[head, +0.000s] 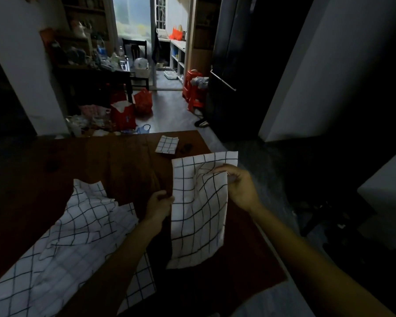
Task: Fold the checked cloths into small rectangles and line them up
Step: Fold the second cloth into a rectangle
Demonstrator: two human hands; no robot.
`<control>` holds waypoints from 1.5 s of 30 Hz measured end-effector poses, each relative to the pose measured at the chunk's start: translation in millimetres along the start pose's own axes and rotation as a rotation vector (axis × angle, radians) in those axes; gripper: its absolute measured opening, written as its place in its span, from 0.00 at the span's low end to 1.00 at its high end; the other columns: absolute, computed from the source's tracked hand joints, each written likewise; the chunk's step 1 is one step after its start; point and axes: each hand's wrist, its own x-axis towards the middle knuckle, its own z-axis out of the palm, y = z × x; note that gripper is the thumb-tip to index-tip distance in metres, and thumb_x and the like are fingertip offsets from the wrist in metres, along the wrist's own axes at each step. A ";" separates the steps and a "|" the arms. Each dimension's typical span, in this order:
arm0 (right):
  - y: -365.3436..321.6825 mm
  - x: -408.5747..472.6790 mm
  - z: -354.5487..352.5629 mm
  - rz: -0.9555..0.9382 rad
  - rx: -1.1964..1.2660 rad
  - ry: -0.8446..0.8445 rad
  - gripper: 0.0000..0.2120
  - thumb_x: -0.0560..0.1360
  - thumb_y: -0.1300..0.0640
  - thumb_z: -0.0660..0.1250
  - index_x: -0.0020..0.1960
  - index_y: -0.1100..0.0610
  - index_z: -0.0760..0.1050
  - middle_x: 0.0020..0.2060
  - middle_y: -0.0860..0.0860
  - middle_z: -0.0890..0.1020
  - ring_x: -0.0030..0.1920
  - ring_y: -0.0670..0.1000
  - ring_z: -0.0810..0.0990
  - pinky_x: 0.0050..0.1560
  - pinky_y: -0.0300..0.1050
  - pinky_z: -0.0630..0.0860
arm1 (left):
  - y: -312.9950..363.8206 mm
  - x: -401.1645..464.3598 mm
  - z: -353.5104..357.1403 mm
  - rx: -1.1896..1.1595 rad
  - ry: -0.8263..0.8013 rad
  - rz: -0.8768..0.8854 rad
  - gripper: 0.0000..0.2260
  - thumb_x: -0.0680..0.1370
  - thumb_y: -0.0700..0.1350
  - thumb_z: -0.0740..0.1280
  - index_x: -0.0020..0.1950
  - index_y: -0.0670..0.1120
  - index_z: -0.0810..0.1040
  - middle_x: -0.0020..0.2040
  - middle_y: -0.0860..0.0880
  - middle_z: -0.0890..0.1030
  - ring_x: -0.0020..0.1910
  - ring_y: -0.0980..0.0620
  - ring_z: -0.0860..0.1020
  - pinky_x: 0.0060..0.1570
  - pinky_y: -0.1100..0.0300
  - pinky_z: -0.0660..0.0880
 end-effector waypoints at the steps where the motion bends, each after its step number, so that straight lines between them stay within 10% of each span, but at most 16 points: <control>1: 4.2 1.5 -6.0 0.023 0.000 0.016 0.11 0.71 0.77 0.64 0.51 0.72 0.78 0.43 0.46 0.83 0.45 0.39 0.81 0.50 0.32 0.74 | 1.0 0.1 3.6 -0.027 0.010 0.001 0.18 0.76 0.42 0.67 0.66 0.45 0.70 0.63 0.42 0.74 0.58 0.42 0.75 0.60 0.47 0.73; 11: 26.2 -0.6 -45.6 0.138 0.125 0.072 0.10 0.74 0.75 0.59 0.51 0.71 0.77 0.42 0.52 0.85 0.46 0.51 0.83 0.48 0.41 0.78 | 6.7 9.1 8.2 -0.035 0.127 0.076 0.09 0.77 0.39 0.65 0.58 0.45 0.76 0.61 0.42 0.75 0.57 0.45 0.74 0.60 0.54 0.71; 15: 19.1 9.3 -40.6 0.142 0.093 -0.008 0.14 0.73 0.77 0.59 0.51 0.65 0.78 0.40 0.45 0.85 0.44 0.44 0.82 0.47 0.36 0.78 | 18.9 -8.8 15.7 0.304 0.233 0.408 0.13 0.80 0.45 0.60 0.62 0.43 0.74 0.61 0.45 0.76 0.60 0.46 0.73 0.60 0.56 0.69; 22: 7.0 24.2 -33.8 0.054 -0.154 -0.226 0.11 0.76 0.71 0.62 0.52 0.60 0.79 0.49 0.55 0.82 0.52 0.53 0.81 0.55 0.42 0.77 | 50.6 -43.1 55.1 0.653 -0.124 0.947 0.17 0.79 0.52 0.62 0.66 0.48 0.72 0.61 0.57 0.72 0.59 0.60 0.71 0.56 0.67 0.66; 31: -5.1 22.4 -35.7 0.085 -0.149 -0.308 0.12 0.75 0.73 0.61 0.51 0.64 0.80 0.45 0.50 0.83 0.47 0.44 0.82 0.50 0.36 0.77 | 49.3 -47.1 69.4 0.514 -0.083 0.997 0.03 0.77 0.42 0.66 0.47 0.46 0.79 0.40 0.60 0.78 0.43 0.66 0.77 0.43 0.77 0.68; 38: -0.7 12.1 -47.1 0.287 -0.051 -0.153 0.11 0.77 0.49 0.64 0.57 0.51 0.78 0.51 0.43 0.81 0.52 0.38 0.79 0.55 0.35 0.75 | 49.7 -40.8 67.9 0.538 -0.159 0.998 0.07 0.79 0.44 0.64 0.46 0.44 0.80 0.39 0.50 0.82 0.41 0.56 0.79 0.40 0.69 0.73; 45: 4.6 8.2 -39.4 0.203 -0.053 -0.046 0.04 0.75 0.62 0.69 0.48 0.58 0.81 0.42 0.50 0.83 0.42 0.42 0.81 0.46 0.32 0.76 | 56.0 -48.4 75.6 0.573 -0.208 0.954 0.07 0.79 0.43 0.63 0.52 0.46 0.81 0.44 0.56 0.81 0.46 0.67 0.77 0.44 0.77 0.69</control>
